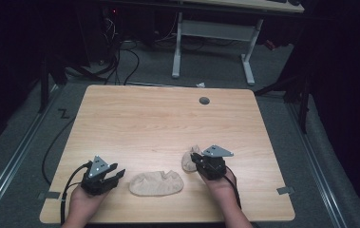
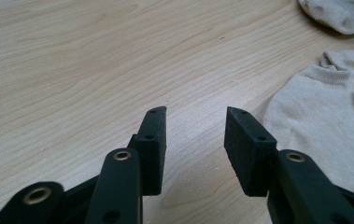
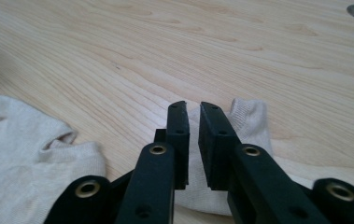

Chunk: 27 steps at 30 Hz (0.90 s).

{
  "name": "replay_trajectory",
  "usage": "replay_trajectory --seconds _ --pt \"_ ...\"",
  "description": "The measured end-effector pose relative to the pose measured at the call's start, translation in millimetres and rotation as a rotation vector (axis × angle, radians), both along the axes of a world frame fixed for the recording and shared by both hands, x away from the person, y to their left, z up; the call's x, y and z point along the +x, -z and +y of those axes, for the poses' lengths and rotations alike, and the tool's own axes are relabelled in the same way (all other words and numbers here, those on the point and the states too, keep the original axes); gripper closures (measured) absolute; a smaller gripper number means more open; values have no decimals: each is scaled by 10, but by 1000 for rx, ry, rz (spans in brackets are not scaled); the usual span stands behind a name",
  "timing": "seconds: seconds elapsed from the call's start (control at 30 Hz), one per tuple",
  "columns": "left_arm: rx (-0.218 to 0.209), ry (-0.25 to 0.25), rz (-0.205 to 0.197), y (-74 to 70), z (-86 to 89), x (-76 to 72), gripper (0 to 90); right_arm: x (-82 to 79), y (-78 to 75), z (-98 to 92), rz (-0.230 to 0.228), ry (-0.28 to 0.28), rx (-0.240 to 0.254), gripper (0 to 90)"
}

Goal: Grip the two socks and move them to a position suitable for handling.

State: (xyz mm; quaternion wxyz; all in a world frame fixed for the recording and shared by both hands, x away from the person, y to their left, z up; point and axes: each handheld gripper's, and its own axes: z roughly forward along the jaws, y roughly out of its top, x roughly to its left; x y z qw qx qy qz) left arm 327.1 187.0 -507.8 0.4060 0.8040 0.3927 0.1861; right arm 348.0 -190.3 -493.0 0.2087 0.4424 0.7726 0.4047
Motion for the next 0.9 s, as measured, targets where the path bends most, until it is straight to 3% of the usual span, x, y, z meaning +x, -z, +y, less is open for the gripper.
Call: replay_trajectory --seconds 0.13,0.2,0.27,0.33,0.37,0.4,0.47,0.6,0.67,0.7,0.8,0.9 --pt "5 6 4 7 -10 2 592 2 21 15 3 5 -30 752" --pt "11 9 6 15 -21 5 592 -23 130 122 13 -53 -93 618" --pt "5 10 11 21 -30 10 592 -32 162 151 23 -67 -102 607" --pt "5 9 10 28 -41 9 592 -40 238 228 39 -71 -167 613" --pt "4 9 11 29 -42 8 592 -30 267 246 41 -56 -205 688" --pt "4 9 11 30 -43 5 593 -15 268 231 57 -55 -196 808" --pt "9 12 12 29 -37 4 592 -17 256 222 53 -51 -189 860" --pt "0 5 16 33 -23 9 593 -54 162 193 13 -42 -163 871" --pt "-4 1 16 35 -17 14 593 -83 59 151 -19 -33 -114 872" --pt "-4 1 16 35 -17 14 593 -83 59 151 -19 -33 -114 872" --pt "-5 2 20 36 -20 11 592 -97 -82 46 -45 -6 -24 871" --pt "-8 0 23 40 -23 12 593 -80 -124 -32 -61 16 -2 872"
